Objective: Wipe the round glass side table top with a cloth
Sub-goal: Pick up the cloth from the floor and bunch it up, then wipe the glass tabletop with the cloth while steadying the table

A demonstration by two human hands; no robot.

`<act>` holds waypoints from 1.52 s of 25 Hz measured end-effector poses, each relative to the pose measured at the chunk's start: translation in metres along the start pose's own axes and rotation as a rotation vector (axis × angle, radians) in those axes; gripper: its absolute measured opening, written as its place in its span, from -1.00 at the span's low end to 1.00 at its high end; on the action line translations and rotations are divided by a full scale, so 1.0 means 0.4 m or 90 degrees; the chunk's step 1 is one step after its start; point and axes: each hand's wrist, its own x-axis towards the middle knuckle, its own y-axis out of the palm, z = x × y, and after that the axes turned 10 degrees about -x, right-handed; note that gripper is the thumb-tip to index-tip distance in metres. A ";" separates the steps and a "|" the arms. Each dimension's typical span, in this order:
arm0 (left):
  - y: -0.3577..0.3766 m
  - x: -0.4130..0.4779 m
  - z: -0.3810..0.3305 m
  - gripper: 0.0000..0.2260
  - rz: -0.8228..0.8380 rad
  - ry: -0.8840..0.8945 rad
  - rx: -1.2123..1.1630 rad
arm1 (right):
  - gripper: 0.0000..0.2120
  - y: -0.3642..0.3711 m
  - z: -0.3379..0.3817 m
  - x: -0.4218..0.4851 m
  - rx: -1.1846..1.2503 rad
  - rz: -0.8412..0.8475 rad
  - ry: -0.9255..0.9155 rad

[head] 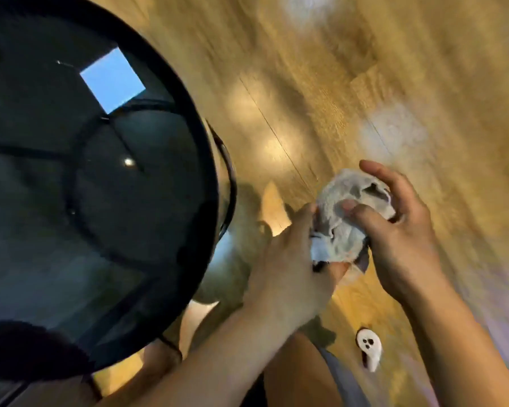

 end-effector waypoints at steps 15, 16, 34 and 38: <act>-0.354 -0.663 0.322 -0.44 -0.375 0.162 -0.404 | -0.78 0.475 0.228 -0.561 -0.087 0.437 -0.466; -0.336 -0.704 0.342 -0.44 -0.373 0.126 -0.442 | -0.76 0.479 0.203 -0.605 -0.077 0.424 -0.441; -0.206 -0.803 0.436 -0.71 -0.366 0.129 -0.745 | -0.69 0.426 0.041 -0.779 -0.130 0.251 -0.513; -0.236 -0.700 0.413 -0.68 -0.146 0.106 -0.952 | -0.34 0.461 -0.006 -0.690 -0.298 0.244 -0.557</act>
